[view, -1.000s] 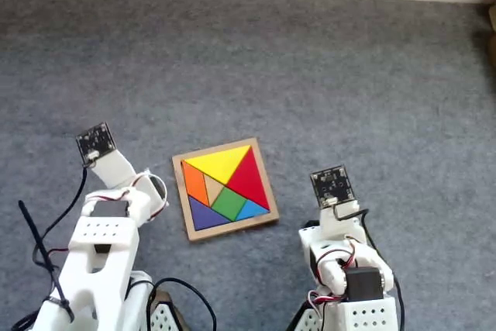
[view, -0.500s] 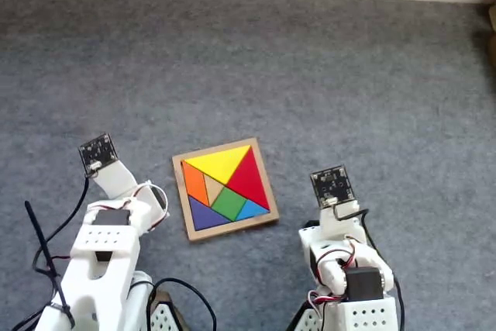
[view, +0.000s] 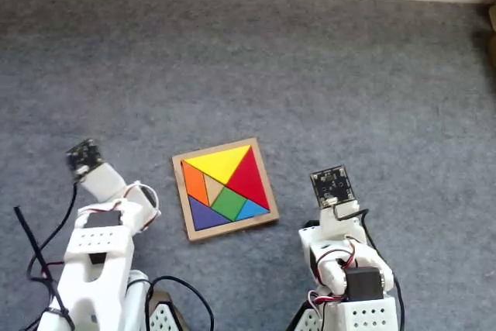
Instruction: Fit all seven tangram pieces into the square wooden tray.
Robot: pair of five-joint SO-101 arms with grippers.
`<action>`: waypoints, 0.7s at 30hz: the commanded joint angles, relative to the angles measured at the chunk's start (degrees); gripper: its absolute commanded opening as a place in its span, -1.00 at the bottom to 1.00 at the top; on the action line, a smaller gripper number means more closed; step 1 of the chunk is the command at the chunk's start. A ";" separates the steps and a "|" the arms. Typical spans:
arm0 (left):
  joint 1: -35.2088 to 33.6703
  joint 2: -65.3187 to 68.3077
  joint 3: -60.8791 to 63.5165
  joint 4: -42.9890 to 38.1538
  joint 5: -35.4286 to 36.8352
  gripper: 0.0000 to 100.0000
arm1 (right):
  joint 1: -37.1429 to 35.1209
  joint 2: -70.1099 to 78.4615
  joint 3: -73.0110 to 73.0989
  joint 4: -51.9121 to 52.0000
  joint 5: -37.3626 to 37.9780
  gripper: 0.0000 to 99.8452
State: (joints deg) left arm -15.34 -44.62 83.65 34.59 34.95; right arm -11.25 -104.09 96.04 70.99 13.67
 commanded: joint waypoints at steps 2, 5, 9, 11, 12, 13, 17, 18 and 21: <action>-5.67 0.22 0.13 0.00 3.69 -0.99 | 0.66 -0.22 7.34 0.31 0.00 -0.98; -5.41 0.22 0.13 -0.18 4.92 -0.99 | 0.66 -0.22 7.34 0.31 0.00 -0.98; -0.48 0.22 0.22 0.09 2.20 -0.99 | 0.66 -0.22 7.34 0.31 0.00 -0.98; -0.13 0.22 0.22 0.09 2.29 -0.99 | 0.66 -0.22 7.34 0.31 0.00 -0.98; -0.22 0.22 0.13 0.00 2.37 -0.99 | 0.66 -0.22 7.34 0.31 0.00 -0.98; -0.40 0.22 0.13 -0.09 2.37 -0.99 | 0.66 -0.22 7.34 0.31 0.00 -0.98; -0.57 0.22 0.13 -0.09 2.46 -0.99 | 0.66 -0.22 7.34 0.31 0.00 -0.98; -0.48 0.22 0.22 -0.18 2.46 -0.99 | 0.66 -0.22 7.34 0.31 0.00 -0.98; 0.13 0.22 0.22 -0.18 2.46 -0.99 | 0.66 -0.22 7.34 0.31 0.00 -0.98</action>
State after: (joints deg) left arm -16.92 -44.62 83.65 34.59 37.76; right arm -11.25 -104.09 96.04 70.99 13.67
